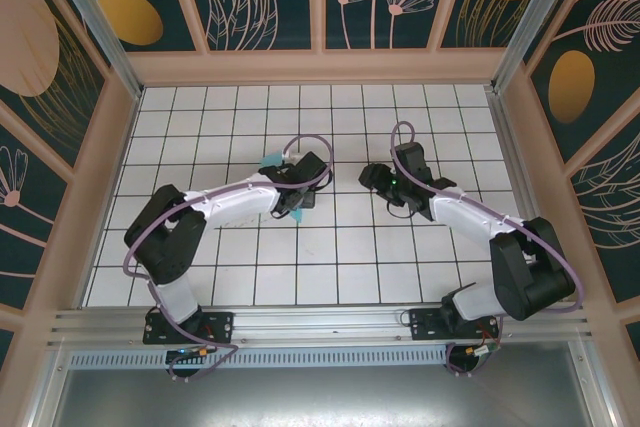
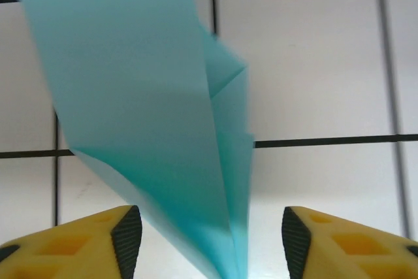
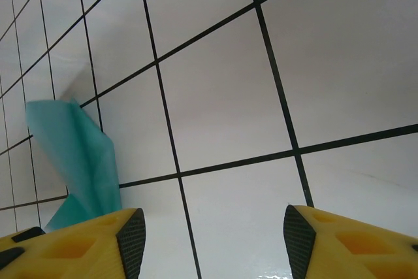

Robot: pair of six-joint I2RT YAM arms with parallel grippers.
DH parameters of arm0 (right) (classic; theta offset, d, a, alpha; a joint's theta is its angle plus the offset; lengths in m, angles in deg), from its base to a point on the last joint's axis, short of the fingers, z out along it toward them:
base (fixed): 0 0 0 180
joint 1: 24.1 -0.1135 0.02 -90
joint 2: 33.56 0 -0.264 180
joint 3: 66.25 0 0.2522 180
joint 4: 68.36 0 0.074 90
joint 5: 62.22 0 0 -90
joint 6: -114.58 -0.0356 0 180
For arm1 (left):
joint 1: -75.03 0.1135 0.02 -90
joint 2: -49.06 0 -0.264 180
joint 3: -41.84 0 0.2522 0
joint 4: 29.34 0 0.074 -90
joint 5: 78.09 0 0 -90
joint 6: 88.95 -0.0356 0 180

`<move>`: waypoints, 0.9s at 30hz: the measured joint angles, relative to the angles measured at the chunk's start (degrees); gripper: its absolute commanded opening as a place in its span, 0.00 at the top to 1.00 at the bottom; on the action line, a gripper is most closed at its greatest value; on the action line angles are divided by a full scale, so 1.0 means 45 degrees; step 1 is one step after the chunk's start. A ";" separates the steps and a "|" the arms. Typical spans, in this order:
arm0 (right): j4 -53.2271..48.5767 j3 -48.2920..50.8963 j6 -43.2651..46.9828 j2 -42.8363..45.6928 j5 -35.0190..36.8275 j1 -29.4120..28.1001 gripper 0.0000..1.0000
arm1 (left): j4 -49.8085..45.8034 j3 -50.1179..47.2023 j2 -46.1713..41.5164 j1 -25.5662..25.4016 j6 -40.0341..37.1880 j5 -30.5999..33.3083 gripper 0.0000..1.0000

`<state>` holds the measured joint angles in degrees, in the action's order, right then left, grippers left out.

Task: Fold a paper plane with a square sheet of paper (pick it up from the middle)
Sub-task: Turn over the paper at the center of the table, then move the paper to the center of the table.

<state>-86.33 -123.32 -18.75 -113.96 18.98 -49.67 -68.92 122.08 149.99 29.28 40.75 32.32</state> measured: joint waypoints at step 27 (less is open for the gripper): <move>0.0049 -0.7218 0.0335 -0.7985 0.0520 -0.5644 0.67 | 0.3895 -0.6586 -0.6076 0.5158 0.2108 -0.3507 0.06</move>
<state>-86.11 -155.80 -17.24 -149.90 21.32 -75.06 -51.39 92.44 122.65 52.49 50.24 16.53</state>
